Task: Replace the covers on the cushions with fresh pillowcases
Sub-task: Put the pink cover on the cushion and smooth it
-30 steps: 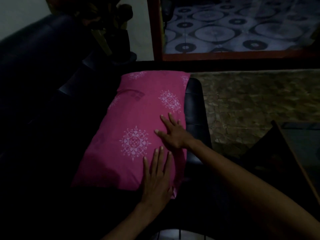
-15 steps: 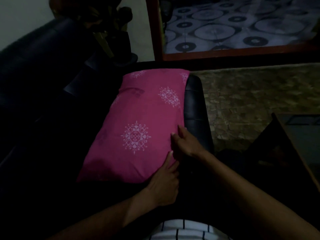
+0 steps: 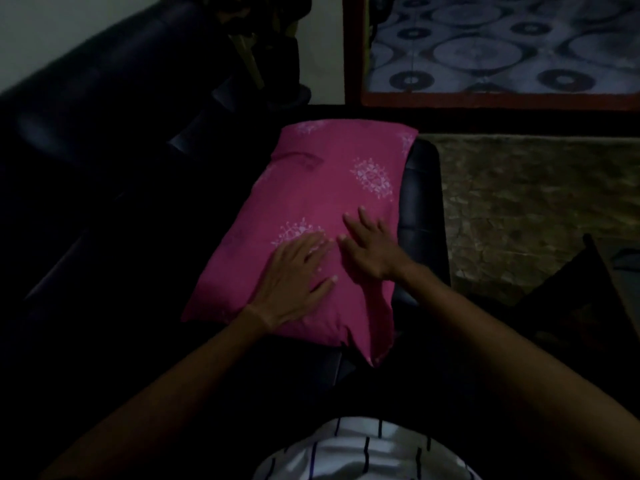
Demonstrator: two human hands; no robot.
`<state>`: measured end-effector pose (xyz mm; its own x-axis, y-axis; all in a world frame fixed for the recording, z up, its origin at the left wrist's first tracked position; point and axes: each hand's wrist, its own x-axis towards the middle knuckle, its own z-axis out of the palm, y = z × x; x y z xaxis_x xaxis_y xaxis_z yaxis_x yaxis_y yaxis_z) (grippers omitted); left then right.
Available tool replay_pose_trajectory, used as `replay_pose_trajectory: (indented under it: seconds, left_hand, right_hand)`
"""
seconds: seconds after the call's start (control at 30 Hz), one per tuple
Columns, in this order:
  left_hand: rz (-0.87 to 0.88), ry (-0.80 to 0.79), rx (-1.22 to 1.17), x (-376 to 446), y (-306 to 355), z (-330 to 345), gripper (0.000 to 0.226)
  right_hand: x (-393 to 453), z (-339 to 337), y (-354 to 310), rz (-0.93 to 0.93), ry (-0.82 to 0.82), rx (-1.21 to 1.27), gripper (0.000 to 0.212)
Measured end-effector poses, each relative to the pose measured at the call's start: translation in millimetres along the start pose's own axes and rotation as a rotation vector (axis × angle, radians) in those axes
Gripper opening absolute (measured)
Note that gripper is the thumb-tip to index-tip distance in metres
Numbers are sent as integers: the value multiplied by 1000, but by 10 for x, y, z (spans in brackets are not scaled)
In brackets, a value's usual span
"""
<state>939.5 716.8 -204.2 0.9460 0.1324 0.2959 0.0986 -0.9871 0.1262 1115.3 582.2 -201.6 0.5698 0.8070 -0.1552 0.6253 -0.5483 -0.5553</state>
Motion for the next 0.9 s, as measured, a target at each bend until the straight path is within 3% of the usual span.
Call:
replay_pose_trajectory:
  seconds: [0.13, 0.27, 0.4, 0.53, 0.7, 0.83, 0.9]
  left_hand:
    - [-398, -24, -65, -238, -480, 125, 73]
    - [-607, -8, -135, -264, -621, 211, 77]
    - [-663, 99, -214, -257, -592, 316, 74]
    - [-797, 170, -254, -288, -714, 349, 74]
    - [-861, 51, -200, -239, -791, 312, 75]
    - [-856, 30, -139, -366, -619, 383, 79]
    - [-852, -12, -136, -390, -544, 359, 82]
  right_hand:
    - [23, 142, 285, 96, 111, -20, 84]
    - [-213, 329, -90, 133, 369, 208, 82]
    - [-718, 904, -370, 245, 481, 474, 66]
    - [-706, 954, -304, 301, 560, 651, 65]
    - [-469, 695, -555, 266, 576, 334, 76]
    - [-181, 793, -919, 47, 398, -73, 66]
    - [-227, 898, -761, 63, 362, -175, 65]
